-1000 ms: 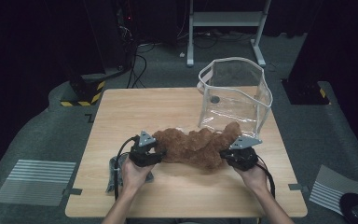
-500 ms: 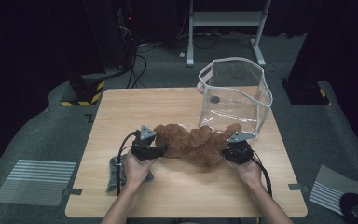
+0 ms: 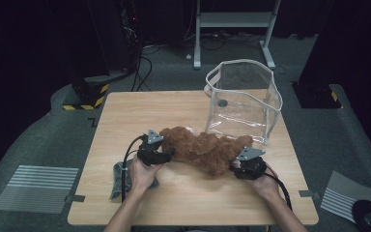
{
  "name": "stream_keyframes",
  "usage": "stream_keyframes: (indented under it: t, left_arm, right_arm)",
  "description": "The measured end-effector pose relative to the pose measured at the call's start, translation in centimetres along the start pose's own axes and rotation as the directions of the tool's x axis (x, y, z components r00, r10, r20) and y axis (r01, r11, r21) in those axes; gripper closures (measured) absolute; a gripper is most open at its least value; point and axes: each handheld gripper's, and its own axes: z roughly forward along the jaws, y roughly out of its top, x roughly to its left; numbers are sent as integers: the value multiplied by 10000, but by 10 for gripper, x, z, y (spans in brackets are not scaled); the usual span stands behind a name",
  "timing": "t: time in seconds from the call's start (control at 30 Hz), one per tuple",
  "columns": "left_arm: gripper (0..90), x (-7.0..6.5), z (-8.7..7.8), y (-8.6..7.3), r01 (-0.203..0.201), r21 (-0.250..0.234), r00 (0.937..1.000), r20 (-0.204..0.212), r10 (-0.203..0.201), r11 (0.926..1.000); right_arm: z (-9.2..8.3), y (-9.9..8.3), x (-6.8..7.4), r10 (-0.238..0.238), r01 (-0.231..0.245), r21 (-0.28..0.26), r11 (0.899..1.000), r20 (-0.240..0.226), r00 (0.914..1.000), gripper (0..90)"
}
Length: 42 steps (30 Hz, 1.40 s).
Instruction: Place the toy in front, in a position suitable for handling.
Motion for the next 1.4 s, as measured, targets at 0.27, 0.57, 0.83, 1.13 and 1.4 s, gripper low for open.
stream_keyframes:
  t: [0.27, 0.57, 0.83, 1.13, 1.4]
  left_arm:
    - [390, -5, 6, 1, -96, 29, 9989, 466, 94, 10000]
    - [599, -4, 9, 0, -288, 223, 9980, 564, 275, 9993]
    - [812, -9, -12, 0, -561, 4, 9965, 626, 560, 9984]
    - [847, -10, -30, 0, -75, 295, 9967, 806, 51, 9995]
    - [766, 3, -5, 14, 1154, 242, 9928, 308, -1162, 9930]
  right_arm:
    - [15, 12, 10, -702, 695, 153, 9975, 512, 9962, 460]
    - [21, 17, 13, -829, 818, 237, 9964, 528, 9952, 839]
    - [12, 15, 11, -543, 545, 54, 9985, -292, 9981, 874]
    - [-9, 11, 17, -422, 443, 54, 9990, -2151, 9757, 878]
    - [-2, 11, -6, 1385, -1341, 353, 9903, -2954, 9453, 872]
